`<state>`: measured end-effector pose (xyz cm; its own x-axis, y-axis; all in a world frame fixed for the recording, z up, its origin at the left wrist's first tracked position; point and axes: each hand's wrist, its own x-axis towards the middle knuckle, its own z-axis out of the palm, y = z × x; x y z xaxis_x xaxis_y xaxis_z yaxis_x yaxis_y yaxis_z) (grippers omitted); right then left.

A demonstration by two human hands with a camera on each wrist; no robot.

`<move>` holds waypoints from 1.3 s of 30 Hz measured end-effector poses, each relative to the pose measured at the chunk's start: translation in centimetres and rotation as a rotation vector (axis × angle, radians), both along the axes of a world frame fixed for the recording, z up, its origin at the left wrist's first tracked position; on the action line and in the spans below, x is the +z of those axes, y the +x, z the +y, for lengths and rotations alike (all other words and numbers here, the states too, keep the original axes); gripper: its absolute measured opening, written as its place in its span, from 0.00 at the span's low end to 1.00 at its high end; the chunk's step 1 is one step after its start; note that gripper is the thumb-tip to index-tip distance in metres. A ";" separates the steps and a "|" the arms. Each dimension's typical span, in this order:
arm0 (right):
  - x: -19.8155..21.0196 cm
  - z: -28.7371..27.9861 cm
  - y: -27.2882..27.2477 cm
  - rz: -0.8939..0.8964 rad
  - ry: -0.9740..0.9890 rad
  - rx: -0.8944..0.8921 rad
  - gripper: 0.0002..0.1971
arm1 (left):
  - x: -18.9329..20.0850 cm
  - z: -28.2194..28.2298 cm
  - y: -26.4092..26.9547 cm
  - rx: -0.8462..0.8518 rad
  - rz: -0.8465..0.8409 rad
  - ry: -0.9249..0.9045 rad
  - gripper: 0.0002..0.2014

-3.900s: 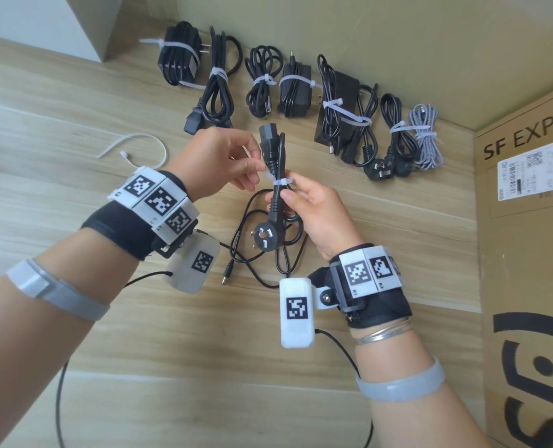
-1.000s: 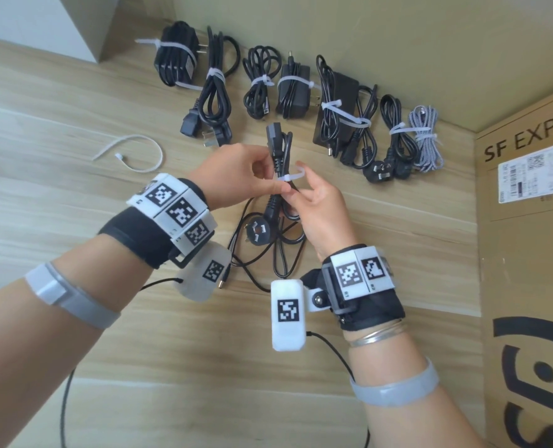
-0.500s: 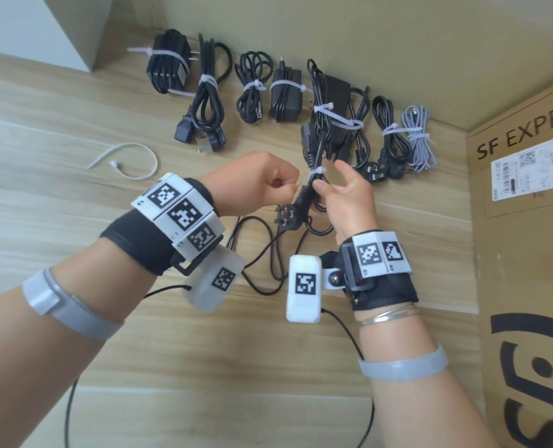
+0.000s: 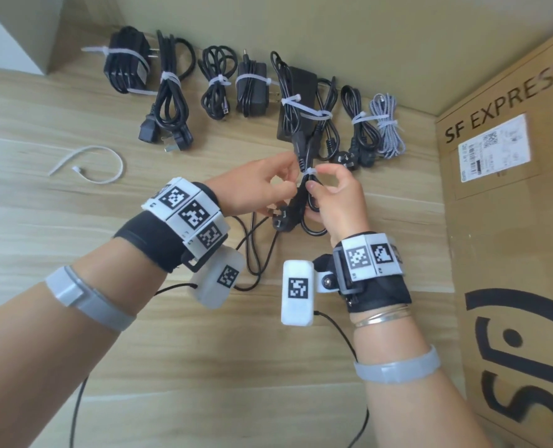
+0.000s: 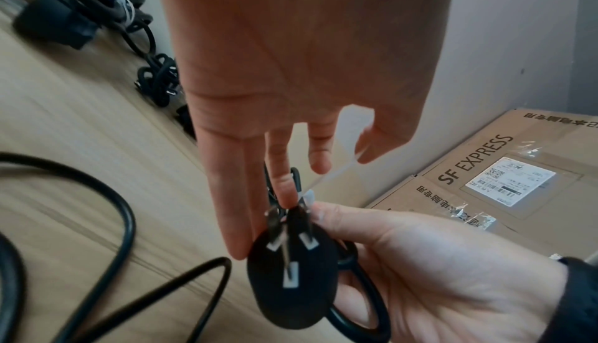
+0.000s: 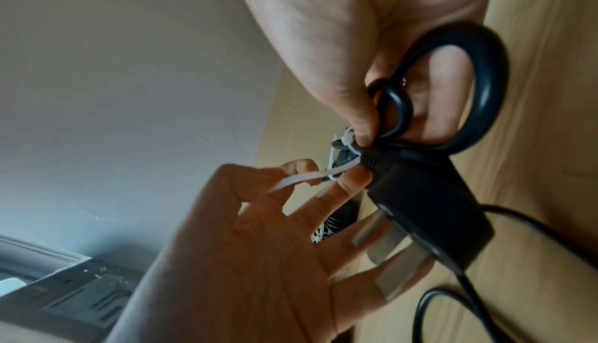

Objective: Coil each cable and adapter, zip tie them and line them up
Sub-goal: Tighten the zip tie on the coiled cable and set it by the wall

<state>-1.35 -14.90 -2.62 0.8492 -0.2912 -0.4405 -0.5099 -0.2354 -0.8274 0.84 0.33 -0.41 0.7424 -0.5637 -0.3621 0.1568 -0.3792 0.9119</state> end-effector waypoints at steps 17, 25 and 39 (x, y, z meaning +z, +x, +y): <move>5.0 -9.6 1.1 -0.102 0.105 -0.180 0.20 | 3.7 -11.2 3.3 -0.111 0.002 -0.126 0.05; 6.2 -14.9 4.1 -0.004 0.163 -0.130 0.28 | 2.9 -16.8 7.3 -0.249 -0.202 -0.013 0.20; 0.5 -18.9 8.3 -0.051 0.012 -0.206 0.24 | -1.8 -20.8 10.8 -0.109 -0.178 -0.047 0.27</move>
